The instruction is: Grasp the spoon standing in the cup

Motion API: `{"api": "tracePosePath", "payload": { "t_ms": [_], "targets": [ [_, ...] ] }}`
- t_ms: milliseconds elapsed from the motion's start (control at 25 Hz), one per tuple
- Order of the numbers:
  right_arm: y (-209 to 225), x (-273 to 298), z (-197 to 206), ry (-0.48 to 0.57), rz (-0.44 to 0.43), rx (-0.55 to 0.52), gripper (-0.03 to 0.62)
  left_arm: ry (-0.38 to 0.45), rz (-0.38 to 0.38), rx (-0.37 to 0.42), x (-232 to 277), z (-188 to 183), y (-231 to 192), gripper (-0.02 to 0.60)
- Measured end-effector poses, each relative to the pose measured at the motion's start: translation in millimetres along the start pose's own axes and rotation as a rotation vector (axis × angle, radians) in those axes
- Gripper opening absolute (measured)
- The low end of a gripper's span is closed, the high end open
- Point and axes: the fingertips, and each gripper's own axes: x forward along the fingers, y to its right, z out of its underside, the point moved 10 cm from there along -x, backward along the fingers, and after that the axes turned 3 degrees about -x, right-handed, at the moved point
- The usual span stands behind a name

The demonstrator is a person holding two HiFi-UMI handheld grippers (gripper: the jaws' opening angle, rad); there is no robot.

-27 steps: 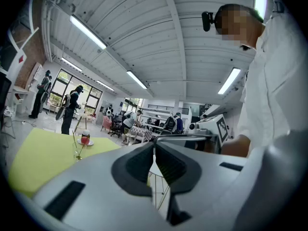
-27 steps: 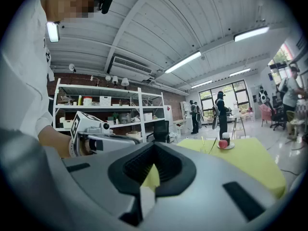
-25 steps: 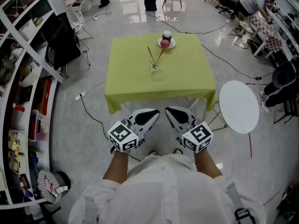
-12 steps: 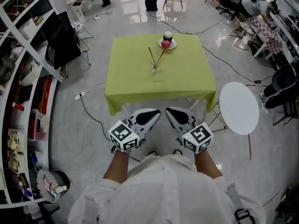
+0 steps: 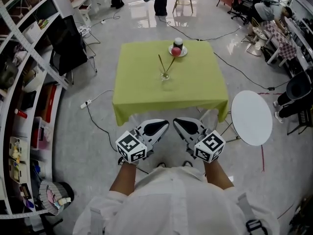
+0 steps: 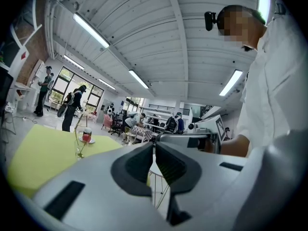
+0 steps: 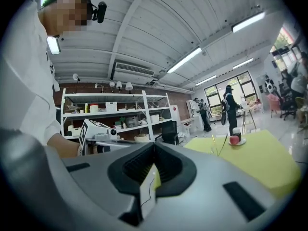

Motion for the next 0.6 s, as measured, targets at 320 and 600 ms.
{"api": "tracePosePath", "payload": {
  "t_ms": [320, 600],
  "targets": [
    [-4, 19, 4, -0.039, -0.001, -0.03, 0.005, 0.013, -0.028, -0.032, -16, 8, -14, 0.005],
    [14, 25, 1, -0.037, 0.02, 0.001, 0.005, 0.006, -0.011, -0.05, -4, 3, -30, 0.014]
  ]
}}
